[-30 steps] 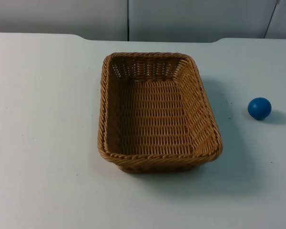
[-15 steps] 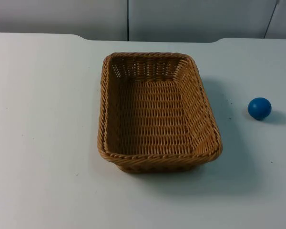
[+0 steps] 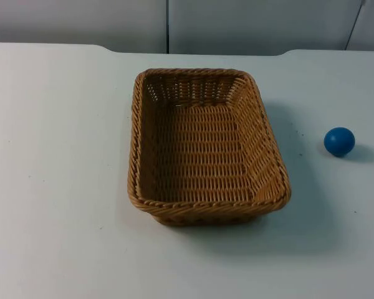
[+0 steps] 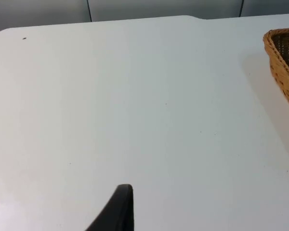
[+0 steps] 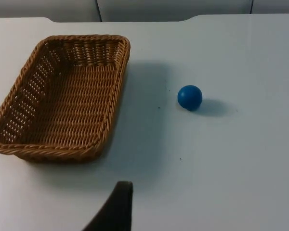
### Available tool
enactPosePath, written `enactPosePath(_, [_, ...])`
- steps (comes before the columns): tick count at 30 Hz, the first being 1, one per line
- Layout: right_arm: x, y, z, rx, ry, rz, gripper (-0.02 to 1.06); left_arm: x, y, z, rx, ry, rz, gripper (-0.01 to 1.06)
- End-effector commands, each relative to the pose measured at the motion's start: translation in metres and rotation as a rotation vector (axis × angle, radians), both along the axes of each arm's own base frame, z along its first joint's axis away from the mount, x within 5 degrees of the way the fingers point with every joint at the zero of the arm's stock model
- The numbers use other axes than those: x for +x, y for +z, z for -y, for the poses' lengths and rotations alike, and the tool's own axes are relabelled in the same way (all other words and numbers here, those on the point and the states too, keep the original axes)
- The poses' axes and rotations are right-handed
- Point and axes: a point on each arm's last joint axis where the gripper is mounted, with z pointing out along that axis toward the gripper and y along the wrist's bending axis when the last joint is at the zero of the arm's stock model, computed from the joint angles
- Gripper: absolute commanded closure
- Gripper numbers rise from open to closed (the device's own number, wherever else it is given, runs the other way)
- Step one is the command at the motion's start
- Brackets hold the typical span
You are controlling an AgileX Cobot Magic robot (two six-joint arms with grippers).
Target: Pick up the basket with the left hand and place the ball into the basket with the right hand.
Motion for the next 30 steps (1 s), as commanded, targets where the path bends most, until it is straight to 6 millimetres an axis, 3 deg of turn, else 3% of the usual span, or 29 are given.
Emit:
enactPosePath(1, [0.001, 0.000, 0.001, 0.002, -0.009, 0.010, 0.00, 0.002, 0.003, 0.000, -0.023, 0.002, 0.011, 0.00])
enactPosePath(5, [0.006, 0.000, 0.003, 0.014, -0.053, -0.027, 0.01, 0.034, 0.031, 0.001, -0.028, 0.001, -0.007, 0.00])
enactPosePath(6, [0.006, 0.000, 0.003, 0.014, -0.053, -0.027, 0.01, 0.034, 0.031, 0.001, -0.028, 0.001, -0.007, 0.00])
enactPosePath(8, [0.012, -0.001, 0.004, 0.017, -0.069, -0.070, 0.01, 0.062, 0.054, 0.001, -0.017, 0.000, 0.019, 0.00])
enactPosePath(9, [0.012, -0.001, 0.004, 0.017, -0.069, -0.070, 0.01, 0.062, 0.054, 0.001, -0.017, 0.000, 0.019, 0.00])
enactPosePath(13, [0.023, -0.002, 0.003, 0.010, -0.070, -0.145, 0.02, 0.126, 0.084, 0.004, -0.023, -0.001, -0.006, 0.00])
enactPosePath(14, [0.023, -0.002, 0.003, 0.010, -0.070, -0.147, 0.02, 0.142, 0.088, 0.004, -0.018, -0.008, -0.024, 0.00])
enactPosePath(15, [0.023, -0.002, 0.003, 0.010, -0.070, -0.147, 0.02, 0.142, 0.088, 0.004, -0.018, -0.008, -0.024, 0.00])
enactPosePath(18, [0.023, -0.002, 0.003, 0.010, -0.070, -0.147, 0.04, 0.189, 0.095, 0.012, -0.030, -0.076, -0.047, 0.00])
enactPosePath(19, [0.023, -0.002, 0.003, 0.010, -0.070, -0.147, 0.05, 0.205, 0.095, 0.016, -0.063, -0.097, -0.057, 0.00])
enactPosePath(20, [0.023, -0.002, 0.003, 0.010, -0.070, -0.147, 0.05, 0.205, 0.095, 0.016, -0.063, -0.097, -0.057, 0.00])
enactPosePath(22, [0.023, -0.002, 0.004, 0.013, -0.080, -0.148, 0.05, 0.235, 0.091, 0.024, -0.110, -0.157, -0.066, 0.00])
enactPosePath(25, [0.023, -0.002, 0.006, 0.026, -0.116, -0.151, 0.05, 0.274, 0.073, 0.043, -0.126, -0.263, -0.117, 0.00])
enactPosePath(27, [0.023, -0.002, 0.006, 0.026, -0.116, -0.151, 0.05, 0.279, 0.069, 0.048, -0.123, -0.283, -0.127, 0.00])
enactPosePath(30, [0.023, -0.002, 0.008, 0.043, -0.157, -0.156, 0.05, 0.307, 0.044, 0.084, -0.094, -0.363, -0.150, 0.00])
